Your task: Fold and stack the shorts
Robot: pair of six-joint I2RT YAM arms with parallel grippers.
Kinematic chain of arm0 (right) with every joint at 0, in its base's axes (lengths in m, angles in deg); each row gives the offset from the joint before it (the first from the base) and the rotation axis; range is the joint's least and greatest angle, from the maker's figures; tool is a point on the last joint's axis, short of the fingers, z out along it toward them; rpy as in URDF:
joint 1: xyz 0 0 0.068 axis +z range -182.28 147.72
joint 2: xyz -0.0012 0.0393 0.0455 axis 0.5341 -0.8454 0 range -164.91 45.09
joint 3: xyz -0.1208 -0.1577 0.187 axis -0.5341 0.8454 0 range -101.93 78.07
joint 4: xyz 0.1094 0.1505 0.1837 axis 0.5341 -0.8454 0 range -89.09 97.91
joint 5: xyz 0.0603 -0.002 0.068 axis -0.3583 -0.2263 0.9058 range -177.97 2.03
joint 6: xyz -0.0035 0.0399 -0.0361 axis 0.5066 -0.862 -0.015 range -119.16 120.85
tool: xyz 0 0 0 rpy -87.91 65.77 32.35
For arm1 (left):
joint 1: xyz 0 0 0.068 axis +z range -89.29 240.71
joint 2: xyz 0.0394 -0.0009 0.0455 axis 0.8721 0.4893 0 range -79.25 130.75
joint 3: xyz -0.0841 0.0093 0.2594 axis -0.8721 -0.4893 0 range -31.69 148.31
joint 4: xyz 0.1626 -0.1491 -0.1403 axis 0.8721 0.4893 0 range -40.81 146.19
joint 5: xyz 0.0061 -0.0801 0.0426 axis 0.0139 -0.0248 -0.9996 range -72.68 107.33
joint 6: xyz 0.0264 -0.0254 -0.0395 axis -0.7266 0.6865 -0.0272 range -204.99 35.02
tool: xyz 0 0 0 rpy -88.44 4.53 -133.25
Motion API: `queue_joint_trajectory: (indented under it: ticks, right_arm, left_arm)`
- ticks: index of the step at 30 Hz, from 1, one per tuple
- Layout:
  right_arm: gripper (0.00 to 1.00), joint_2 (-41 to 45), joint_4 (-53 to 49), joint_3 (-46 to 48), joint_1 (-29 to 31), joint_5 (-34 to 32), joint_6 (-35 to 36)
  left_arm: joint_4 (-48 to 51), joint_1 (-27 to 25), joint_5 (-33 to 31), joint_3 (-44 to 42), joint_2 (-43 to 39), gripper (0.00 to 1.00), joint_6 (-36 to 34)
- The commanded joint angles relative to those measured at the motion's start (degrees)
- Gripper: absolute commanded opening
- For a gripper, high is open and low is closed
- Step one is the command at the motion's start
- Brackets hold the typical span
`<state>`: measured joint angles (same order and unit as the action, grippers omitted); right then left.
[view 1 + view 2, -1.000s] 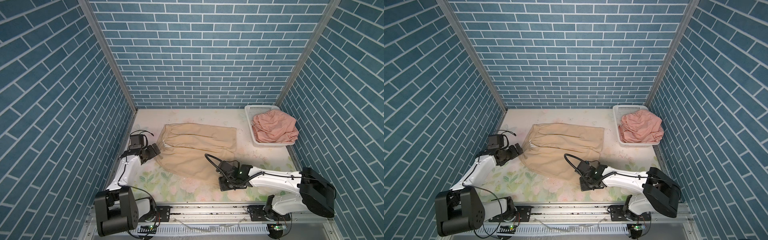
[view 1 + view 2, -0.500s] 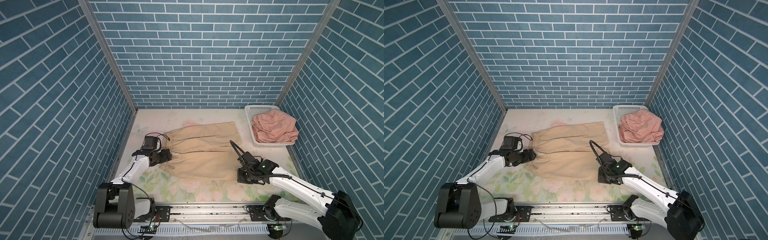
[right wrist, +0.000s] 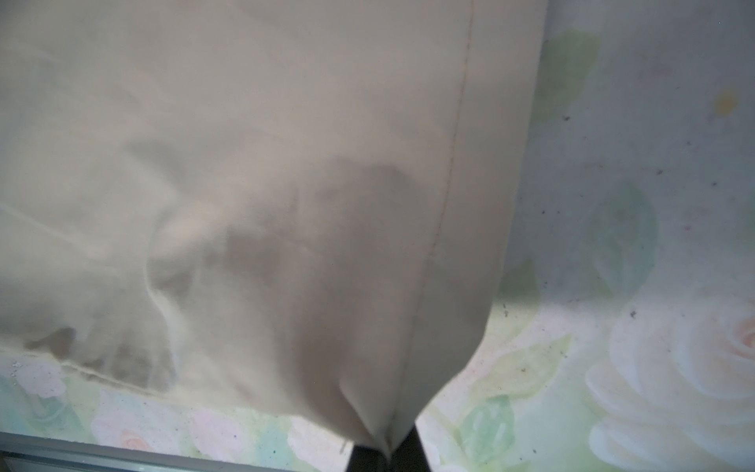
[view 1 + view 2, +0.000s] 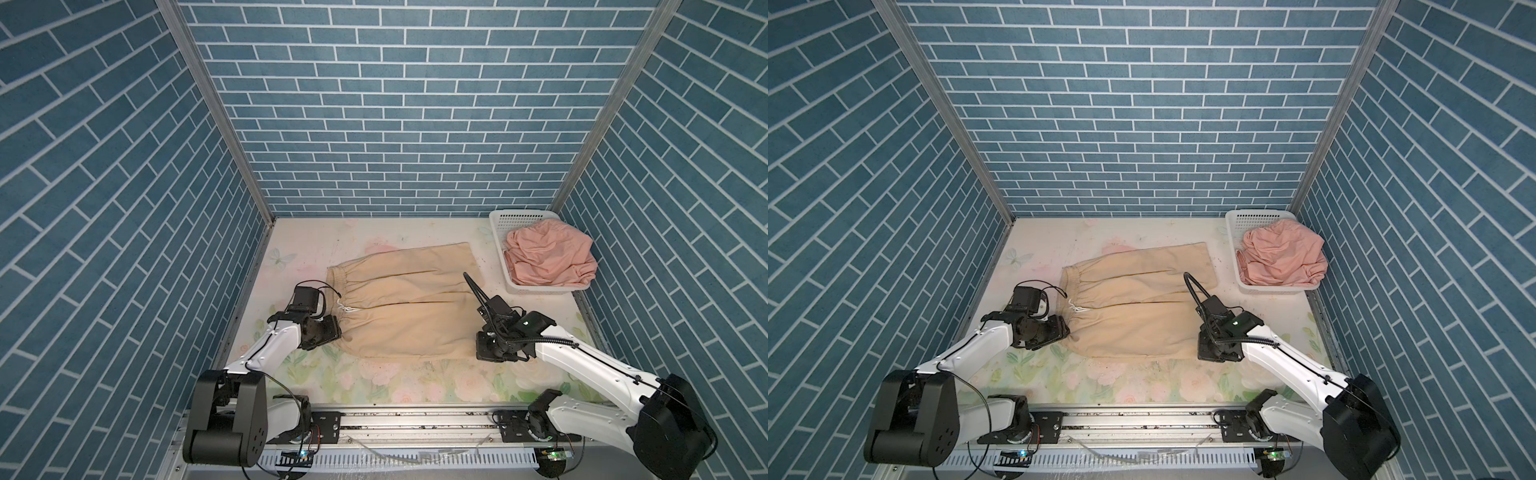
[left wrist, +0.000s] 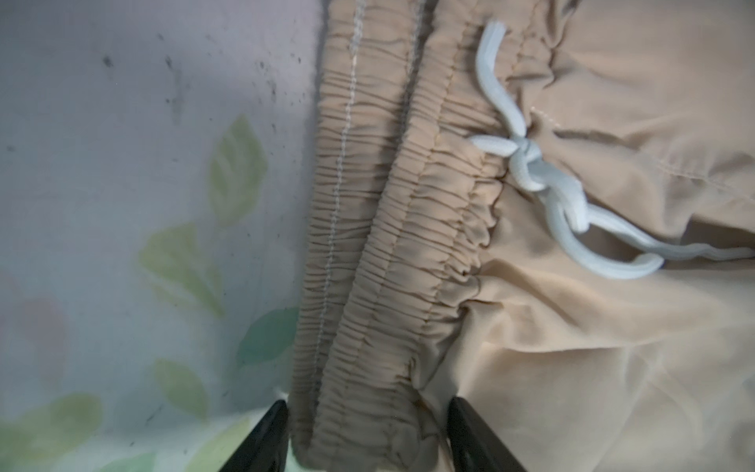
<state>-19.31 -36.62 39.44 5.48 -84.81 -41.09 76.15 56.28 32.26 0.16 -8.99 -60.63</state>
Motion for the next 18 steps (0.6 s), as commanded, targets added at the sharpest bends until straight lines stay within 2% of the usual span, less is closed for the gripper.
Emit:
queue_joint_trajectory:
  ticks: [1,6,10,18]
  right_arm:
    - [0.0,1.0,-0.9,-1.5,-0.5,-1.2,0.4]
    - [0.0,2.1,-1.9,-1.4,-1.0,-2.3,0.6]
    - [0.0,2.7,-2.2,-1.2,-1.7,-3.0,0.7]
    - [0.0,4.3,-7.8,-5.3,-2.7,-6.1,1.8]
  left_arm:
    - [-0.5,-0.2,1.2,-1.4,-1.0,0.49,1.1]
    - [2.6,-0.3,0.0,1.5,-0.9,0.32,0.1]
    - [3.5,-0.3,-0.3,2.0,-1.8,0.0,0.1]
    - [11.7,-0.4,0.3,7.9,-5.0,0.0,0.5]
